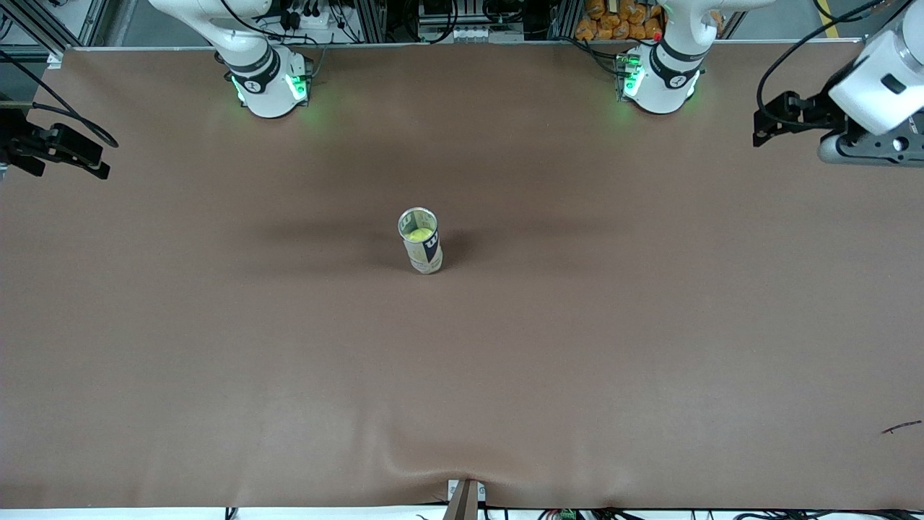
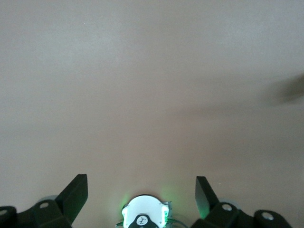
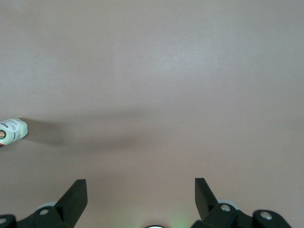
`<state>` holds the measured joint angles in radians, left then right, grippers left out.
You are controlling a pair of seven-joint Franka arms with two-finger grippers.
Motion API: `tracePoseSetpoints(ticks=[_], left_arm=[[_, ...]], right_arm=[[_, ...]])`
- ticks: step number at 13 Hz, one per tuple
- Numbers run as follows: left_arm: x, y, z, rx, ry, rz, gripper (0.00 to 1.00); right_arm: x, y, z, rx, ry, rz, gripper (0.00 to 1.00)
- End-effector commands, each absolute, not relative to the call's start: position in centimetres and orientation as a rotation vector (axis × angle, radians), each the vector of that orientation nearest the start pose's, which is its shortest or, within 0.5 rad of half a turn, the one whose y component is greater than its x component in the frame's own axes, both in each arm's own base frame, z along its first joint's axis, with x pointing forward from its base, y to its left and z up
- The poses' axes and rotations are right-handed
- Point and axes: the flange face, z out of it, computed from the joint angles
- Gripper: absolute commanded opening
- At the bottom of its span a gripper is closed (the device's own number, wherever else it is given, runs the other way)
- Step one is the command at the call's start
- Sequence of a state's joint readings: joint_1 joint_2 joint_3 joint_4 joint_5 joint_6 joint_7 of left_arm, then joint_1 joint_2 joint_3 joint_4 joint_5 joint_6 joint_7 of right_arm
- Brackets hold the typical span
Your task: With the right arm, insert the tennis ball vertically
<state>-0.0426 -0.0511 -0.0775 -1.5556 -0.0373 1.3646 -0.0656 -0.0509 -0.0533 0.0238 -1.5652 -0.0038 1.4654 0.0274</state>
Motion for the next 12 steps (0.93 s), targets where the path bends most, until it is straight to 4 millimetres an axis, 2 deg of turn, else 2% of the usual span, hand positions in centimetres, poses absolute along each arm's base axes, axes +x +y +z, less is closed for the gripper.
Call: tracePoseSetpoints(ticks=[1, 5, 9, 12], left_arm=[[50.3, -4.2, 62.9, -3.212, -0.055, 0.203, 1.00], [50.0, -2.5, 61.4, -3.211, -0.113, 0.122, 1.00], [49.6, -1.8, 62.6, -3.156, -0.169, 0.073, 1.00], [49.8, -1.8, 63.3, -3.162, -0.077, 0.053, 1.00]], right_arm=[[52.6, -0.7, 65.2, -3.151, 0.084, 0.077, 1.00], [52.6, -0.8, 65.1, -3.151, 0.086, 0.080, 1.00], [52.5, -1.0, 65.1, -3.150, 0.091, 0.084, 1.00], [52.6, -1.0, 65.0, -3.150, 0.091, 0.087, 1.00]])
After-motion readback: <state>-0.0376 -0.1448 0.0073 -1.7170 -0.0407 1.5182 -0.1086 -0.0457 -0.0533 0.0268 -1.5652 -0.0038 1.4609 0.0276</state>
